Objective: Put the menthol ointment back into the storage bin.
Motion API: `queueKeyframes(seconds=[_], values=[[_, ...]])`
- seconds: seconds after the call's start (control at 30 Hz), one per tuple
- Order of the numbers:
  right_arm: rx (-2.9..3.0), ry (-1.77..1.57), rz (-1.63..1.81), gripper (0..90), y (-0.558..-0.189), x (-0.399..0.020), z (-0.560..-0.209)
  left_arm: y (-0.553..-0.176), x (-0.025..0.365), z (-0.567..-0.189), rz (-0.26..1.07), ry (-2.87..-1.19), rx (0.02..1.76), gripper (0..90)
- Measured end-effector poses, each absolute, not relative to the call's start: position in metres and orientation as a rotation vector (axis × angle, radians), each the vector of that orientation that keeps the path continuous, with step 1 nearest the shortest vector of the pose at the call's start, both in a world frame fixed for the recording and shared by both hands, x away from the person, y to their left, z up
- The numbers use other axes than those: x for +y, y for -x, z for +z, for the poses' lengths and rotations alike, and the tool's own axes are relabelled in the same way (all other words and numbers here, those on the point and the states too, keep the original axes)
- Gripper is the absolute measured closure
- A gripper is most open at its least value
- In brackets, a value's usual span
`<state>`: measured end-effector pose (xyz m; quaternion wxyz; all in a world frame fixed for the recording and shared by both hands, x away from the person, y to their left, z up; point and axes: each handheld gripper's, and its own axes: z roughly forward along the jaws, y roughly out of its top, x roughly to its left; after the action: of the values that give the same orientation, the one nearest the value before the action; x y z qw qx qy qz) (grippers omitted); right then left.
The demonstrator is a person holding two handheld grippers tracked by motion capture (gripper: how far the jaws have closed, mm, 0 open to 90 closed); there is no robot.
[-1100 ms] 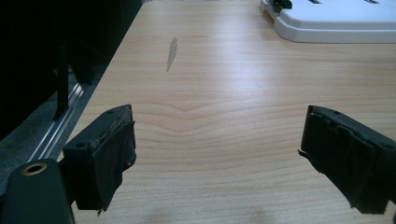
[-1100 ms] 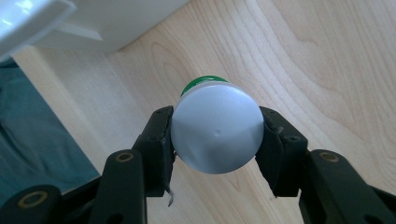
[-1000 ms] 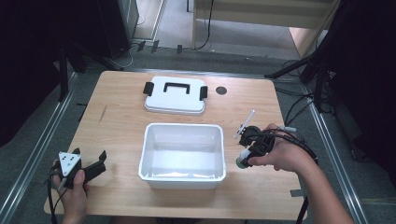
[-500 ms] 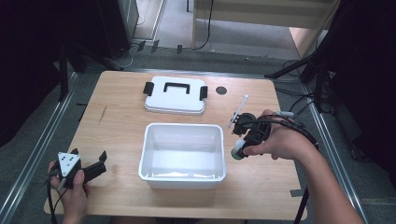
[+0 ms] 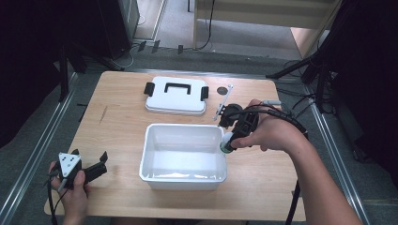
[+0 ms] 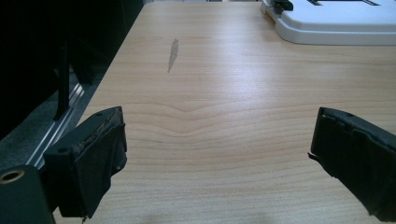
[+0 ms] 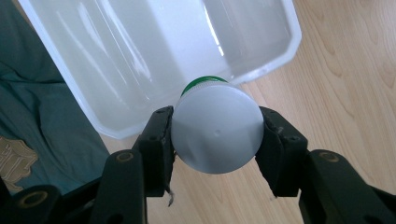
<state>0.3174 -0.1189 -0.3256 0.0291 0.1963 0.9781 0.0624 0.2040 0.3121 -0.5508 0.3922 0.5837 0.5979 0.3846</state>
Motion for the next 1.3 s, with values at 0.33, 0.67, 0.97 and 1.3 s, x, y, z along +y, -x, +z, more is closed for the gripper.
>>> queueKeyframes(seconds=[0.33, 0.67, 0.97, 1.3], values=[[3.042, -0.533, 0.194, 51.7, -0.318, -0.094, -0.328, -0.205, 0.312, -0.551, 0.964, -1.488, 1.517, 4.6], [3.073, -0.474, 0.188, 51.7, -0.321, -0.075, -0.348, -0.205, 0.312, -0.551, 0.961, -1.492, 1.515, 4.6], [3.104, -0.432, 0.161, 51.7, -0.324, -0.067, -0.379, -0.205, 0.313, -0.551, 0.956, -1.498, 1.514, 4.6], [3.127, -0.417, 0.152, 51.7, -0.325, -0.062, -0.414, -0.206, 0.313, -0.551, 0.952, -1.501, 1.515, 4.6]])
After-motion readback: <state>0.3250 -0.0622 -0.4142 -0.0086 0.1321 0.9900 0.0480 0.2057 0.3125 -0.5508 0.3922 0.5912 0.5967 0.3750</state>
